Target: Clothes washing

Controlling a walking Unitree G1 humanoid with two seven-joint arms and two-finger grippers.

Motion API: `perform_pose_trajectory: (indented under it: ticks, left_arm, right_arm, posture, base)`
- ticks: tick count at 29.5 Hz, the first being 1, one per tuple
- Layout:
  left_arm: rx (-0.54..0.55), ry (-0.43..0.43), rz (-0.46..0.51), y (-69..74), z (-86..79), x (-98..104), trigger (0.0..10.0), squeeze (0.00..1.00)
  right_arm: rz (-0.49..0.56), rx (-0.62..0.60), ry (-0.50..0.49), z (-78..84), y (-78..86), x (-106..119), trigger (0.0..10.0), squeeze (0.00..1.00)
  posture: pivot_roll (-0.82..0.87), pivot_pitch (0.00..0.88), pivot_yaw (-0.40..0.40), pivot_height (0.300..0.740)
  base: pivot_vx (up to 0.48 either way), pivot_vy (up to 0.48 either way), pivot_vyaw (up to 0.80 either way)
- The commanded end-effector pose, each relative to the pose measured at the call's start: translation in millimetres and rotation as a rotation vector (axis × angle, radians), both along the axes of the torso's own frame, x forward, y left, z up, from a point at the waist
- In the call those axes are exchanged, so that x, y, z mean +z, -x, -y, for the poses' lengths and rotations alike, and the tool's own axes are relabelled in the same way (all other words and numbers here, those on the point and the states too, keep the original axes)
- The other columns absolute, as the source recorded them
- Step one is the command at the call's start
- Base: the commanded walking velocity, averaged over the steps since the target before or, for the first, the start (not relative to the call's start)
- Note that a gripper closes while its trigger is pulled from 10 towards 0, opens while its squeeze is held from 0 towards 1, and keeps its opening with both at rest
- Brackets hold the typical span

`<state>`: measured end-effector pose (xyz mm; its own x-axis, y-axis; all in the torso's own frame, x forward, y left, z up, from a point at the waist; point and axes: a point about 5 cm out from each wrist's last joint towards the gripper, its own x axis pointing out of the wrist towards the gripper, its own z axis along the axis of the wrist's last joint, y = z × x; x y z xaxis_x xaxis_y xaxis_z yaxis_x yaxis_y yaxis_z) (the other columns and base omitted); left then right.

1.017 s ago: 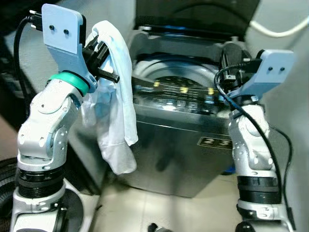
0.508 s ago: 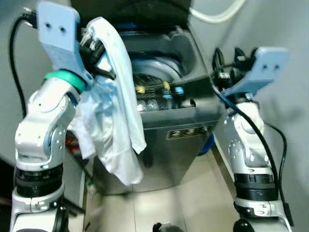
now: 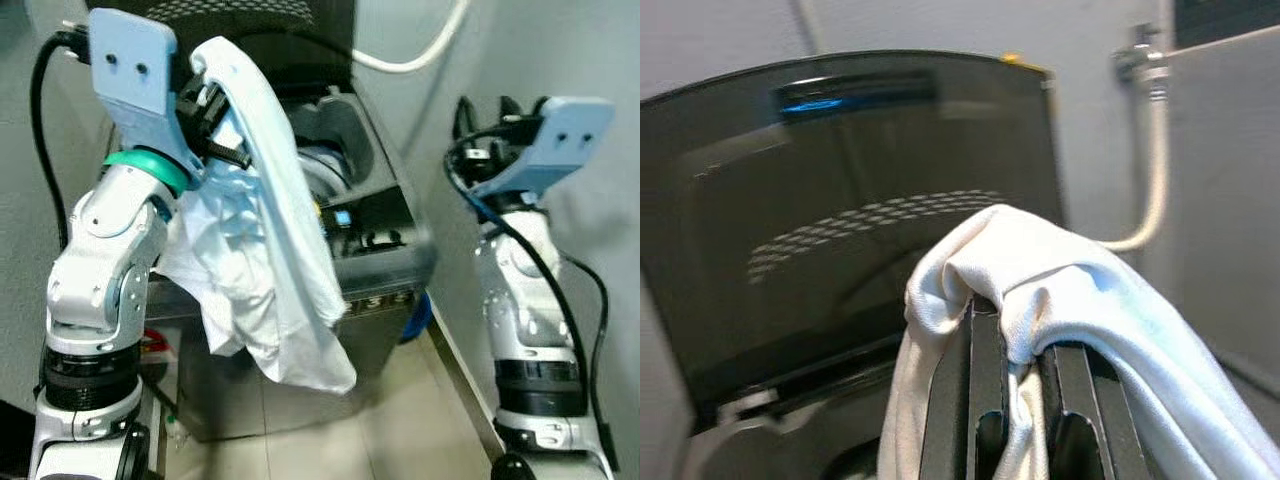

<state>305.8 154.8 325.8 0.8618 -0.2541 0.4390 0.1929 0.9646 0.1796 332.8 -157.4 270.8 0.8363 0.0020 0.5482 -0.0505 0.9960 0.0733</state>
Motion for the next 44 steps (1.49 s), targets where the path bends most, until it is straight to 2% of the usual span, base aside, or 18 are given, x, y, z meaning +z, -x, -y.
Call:
perform_pose_trajectory:
  ticks: [1, 4, 20, 25, 28, 29, 32, 35, 36, 37, 39, 40, 41, 42, 43, 44]
  left_arm:
    - [0.018, -0.001, 0.025, 1.8, -3.7, 3.2, 10.0, 0.00]
    - [0.019, -0.001, 0.025, 1.8, -3.6, 3.1, 10.0, 0.00]
    - [-0.018, 0.013, 0.014, 3.4, 0.9, 2.6, 10.0, 0.00]
    - [-0.022, 0.035, 0.079, 7.1, 0.2, 11.1, 10.0, 0.00]
    - [0.045, -0.048, 0.194, 10.9, 1.3, 19.4, 10.0, 0.00]
    - [0.045, -0.048, 0.194, 10.9, 1.3, 19.4, 10.0, 0.00]
    - [0.113, -0.113, 0.290, 11.5, 0.5, 28.2, 10.0, 0.00]
    - [0.206, -0.262, 0.470, 10.8, 1.6, 49.0, 10.0, 0.00]
    - [0.275, -0.366, 0.596, 10.3, 2.7, 64.6, 10.0, 0.00]
    - [0.275, -0.366, 0.596, 10.3, 2.7, 64.6, 10.0, 0.00]
    - [0.393, -0.489, 0.783, 10.8, 0.6, 92.6, 10.0, 0.00]
    - [0.393, -0.489, 0.783, 10.8, 0.6, 92.6, 10.0, 0.00]
    - [0.450, -0.522, 0.859, 11.4, -2.3, 105.5, 10.0, 0.00]
    - [0.450, -0.522, 0.859, 11.4, -2.3, 105.5, 10.0, 0.00]
    - [0.433, -0.506, 0.811, 3.8, -5.4, 110.5, 10.0, 0.00]
    - [0.289, -0.370, 0.531, -20.2, -9.1, 102.2, 10.0, 0.00]
  right_arm:
    - [-0.001, 0.014, 0.003, -4.2, -0.4, -0.8, 10.0, 0.00]
    - [-0.001, 0.014, 0.003, -4.1, -0.4, -0.9, 10.0, 0.00]
    - [-0.004, 0.014, 0.003, -4.3, -0.2, -1.9, 10.0, 0.00]
    - [-0.002, 0.019, 0.006, -4.9, 0.4, -1.8, 10.0, 0.00]
    - [0.013, 0.060, 0.008, -9.9, 1.6, 1.4, 10.0, 0.00]
    - [0.013, 0.060, 0.008, -9.9, 1.6, 1.4, 10.0, 0.00]
    - [0.032, 0.088, 0.012, -13.9, 2.9, 5.4, 10.0, 0.00]
    - [0.043, 0.111, 0.013, -16.4, 3.3, 7.8, 10.0, 0.00]
    - [0.055, 0.132, 0.015, -19.6, 4.1, 10.1, 10.0, 0.00]
    - [0.055, 0.132, 0.015, -19.6, 4.1, 10.1, 10.0, 0.00]
    - [0.075, 0.162, 0.023, -24.4, 5.7, 13.9, 10.0, 0.00]
    - [0.075, 0.162, 0.023, -24.4, 5.7, 13.9, 10.0, 0.00]
    - [0.083, 0.171, 0.024, -25.6, 6.5, 15.4, 10.0, 0.00]
    - [0.083, 0.171, 0.024, -25.6, 6.5, 15.4, 10.0, 0.00]
    - [0.090, 0.175, 0.024, -26.0, 7.1, 16.5, 10.0, 0.00]
    - [0.097, 0.178, 0.022, -26.1, 8.2, 17.8, 10.0, 0.00]
  posture:
    - [0.06, 0.017, 0.043, 0.740]
    - [0.06, 0.020, 0.042, 0.740]
    - [0.06, 0.024, 0.044, 0.740]
    - [0.06, 0.028, 0.043, 0.740]
    - [0.07, 0.028, 0.042, 0.740]
    - [0.07, 0.028, 0.042, 0.740]
    - [0.07, 0.031, 0.040, 0.740]
    - [0.07, 0.033, 0.034, 0.740]
    - [0.07, 0.033, 0.029, 0.740]
    - [0.07, 0.033, 0.029, 0.740]
    - [0.06, 0.033, 0.028, 0.740]
    - [0.06, 0.033, 0.028, 0.740]
    - [0.06, 0.033, 0.030, 0.740]
    - [0.06, 0.033, 0.030, 0.740]
    - [0.06, 0.033, 0.030, 0.740]
    - [0.06, 0.037, 0.034, 0.740]
  base:
    - [0.454, 0.000, 0.00]
    - [0.453, 0.000, 0.00]
    - [0.000, 0.000, 0.00]
    - [0.000, 0.000, 0.00]
    - [0.000, 0.000, 0.00]
    - [0.000, 0.000, 0.00]
    - [0.000, 0.000, 0.00]
    - [0.000, 0.000, 0.00]
    - [0.000, 0.000, 0.00]
    - [0.000, 0.000, 0.00]
    - [0.000, 0.000, 0.00]
    - [0.000, 0.000, 0.00]
    - [0.000, 0.000, 0.00]
    - [0.000, 0.000, 0.00]
    - [0.000, 0.000, 0.00]
    - [0.000, 0.000, 0.00]
